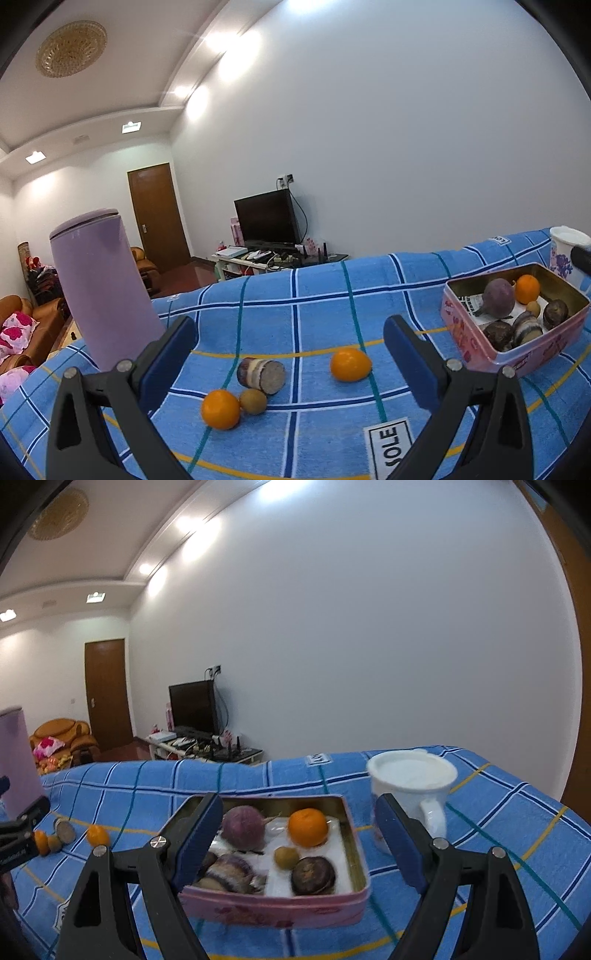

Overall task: Organize fruits
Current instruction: 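Withdraw both grippers from the tin toward the loose oranges, then lower the right gripper onto an orange and close it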

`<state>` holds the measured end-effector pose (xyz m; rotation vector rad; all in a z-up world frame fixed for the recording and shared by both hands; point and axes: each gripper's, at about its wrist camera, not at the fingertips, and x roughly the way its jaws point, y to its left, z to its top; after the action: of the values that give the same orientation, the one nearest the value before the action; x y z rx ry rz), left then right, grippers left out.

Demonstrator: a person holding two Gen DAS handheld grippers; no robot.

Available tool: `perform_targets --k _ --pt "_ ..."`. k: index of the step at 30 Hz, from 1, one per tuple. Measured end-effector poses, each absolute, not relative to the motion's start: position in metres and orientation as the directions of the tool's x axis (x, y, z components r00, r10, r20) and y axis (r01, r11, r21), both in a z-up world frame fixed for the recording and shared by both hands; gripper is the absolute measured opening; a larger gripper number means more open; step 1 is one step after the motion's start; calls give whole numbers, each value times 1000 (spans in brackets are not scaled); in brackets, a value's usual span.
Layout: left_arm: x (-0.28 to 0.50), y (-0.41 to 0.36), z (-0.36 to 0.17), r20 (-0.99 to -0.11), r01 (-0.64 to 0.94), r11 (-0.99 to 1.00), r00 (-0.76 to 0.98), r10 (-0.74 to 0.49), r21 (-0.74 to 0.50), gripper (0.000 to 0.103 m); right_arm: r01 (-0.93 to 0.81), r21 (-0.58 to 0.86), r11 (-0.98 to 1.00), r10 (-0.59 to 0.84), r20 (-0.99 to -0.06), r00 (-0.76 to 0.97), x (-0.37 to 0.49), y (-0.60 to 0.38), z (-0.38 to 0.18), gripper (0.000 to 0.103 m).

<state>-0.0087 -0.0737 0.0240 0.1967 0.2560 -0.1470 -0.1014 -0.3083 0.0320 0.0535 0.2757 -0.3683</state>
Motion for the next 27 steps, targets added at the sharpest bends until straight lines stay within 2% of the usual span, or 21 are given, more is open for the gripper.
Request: perform_targets --k 12,18,27 --pt "16 -23 24 -296 106 989 953 -72 99 103 242 -8 970 -232 -316 920 -74 -232 26 85" --pt "36 3 23 -327 5 991 944 39 134 103 174 22 985 -157 -332 930 -54 -194 22 85" --pt "60 54 22 -387 -138 990 911 143 42 103 88 71 994 -55 -377 924 -20 -148 16 85"
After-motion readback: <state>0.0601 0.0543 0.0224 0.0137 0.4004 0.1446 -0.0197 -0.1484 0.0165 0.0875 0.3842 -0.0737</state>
